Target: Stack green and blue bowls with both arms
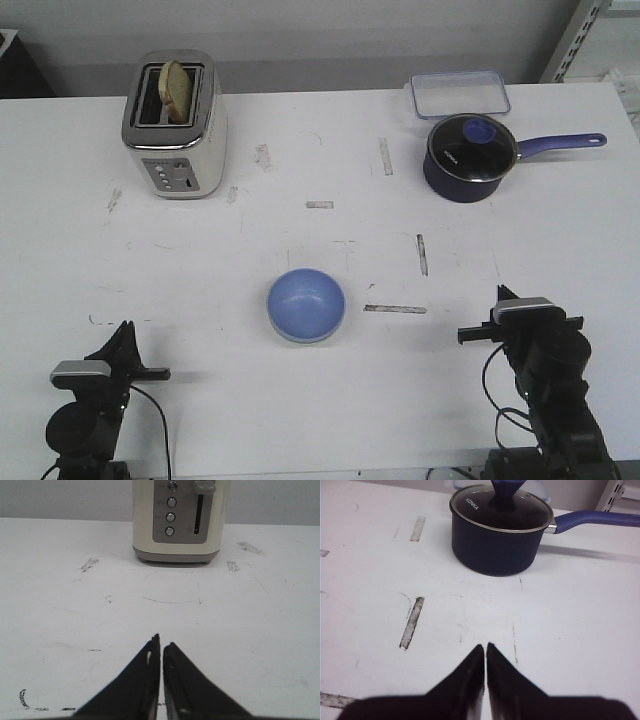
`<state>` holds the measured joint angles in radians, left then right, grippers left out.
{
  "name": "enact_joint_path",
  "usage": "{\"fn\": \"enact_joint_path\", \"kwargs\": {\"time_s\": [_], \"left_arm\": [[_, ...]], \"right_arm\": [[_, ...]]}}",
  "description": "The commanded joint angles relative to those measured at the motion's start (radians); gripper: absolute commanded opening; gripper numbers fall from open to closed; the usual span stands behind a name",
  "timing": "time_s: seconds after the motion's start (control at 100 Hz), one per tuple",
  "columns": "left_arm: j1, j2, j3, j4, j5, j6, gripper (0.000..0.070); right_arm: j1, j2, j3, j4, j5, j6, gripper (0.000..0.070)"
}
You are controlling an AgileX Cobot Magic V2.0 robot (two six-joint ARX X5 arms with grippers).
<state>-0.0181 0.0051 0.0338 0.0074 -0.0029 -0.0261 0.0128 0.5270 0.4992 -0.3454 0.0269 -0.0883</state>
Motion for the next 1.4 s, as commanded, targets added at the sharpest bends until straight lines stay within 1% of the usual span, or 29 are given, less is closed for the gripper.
{"fn": "enact_joint_path", "kwargs": {"time_s": [0.0,0.77,0.81,0.91,0.95,1.06,1.21,1.3,1.39], "left_arm": [[0.0,-0.002,-0.021,0.024,-0.001,0.011,0.0001],[0.0,-0.002,-0.021,0.024,-0.001,0.011,0.0001],[0.0,-0.002,-0.021,0.024,-0.001,0.011,0.0001],[0.0,-0.002,-0.021,0.024,-0.001,0.011,0.0001],[0.0,-0.002,-0.021,0.024,-0.001,0.011,0.0001],[0.0,-0.002,-0.021,0.024,-0.001,0.011,0.0001],[0.0,-0.002,-0.021,0.023,-0.001,0.011,0.0001],[0.0,-0.002,-0.021,0.024,-0.001,0.011,0.0001],[0.0,-0.002,-0.021,0.024,-0.001,0.011,0.0001]], "right_arm": [[0.001,0.004,0.011,0.014,0.0,0.012,0.0],[0.001,0.004,0.011,0.016,0.0,0.012,0.0],[0.0,0.001,0.011,0.014,0.003,0.0,0.0],[-0.004,-0.024,0.006,0.027,0.006,-0.009,0.0],[-0.007,-0.034,-0.003,0.044,0.004,0.008,0.0],[-0.008,-0.096,-0.071,0.133,-0.001,0.063,0.0],[-0.008,-0.227,-0.237,0.264,-0.002,0.073,0.0],[-0.008,-0.315,-0.335,0.299,-0.013,0.087,0.0],[-0.008,-0.407,-0.413,0.3,-0.035,0.094,0.0]]}}
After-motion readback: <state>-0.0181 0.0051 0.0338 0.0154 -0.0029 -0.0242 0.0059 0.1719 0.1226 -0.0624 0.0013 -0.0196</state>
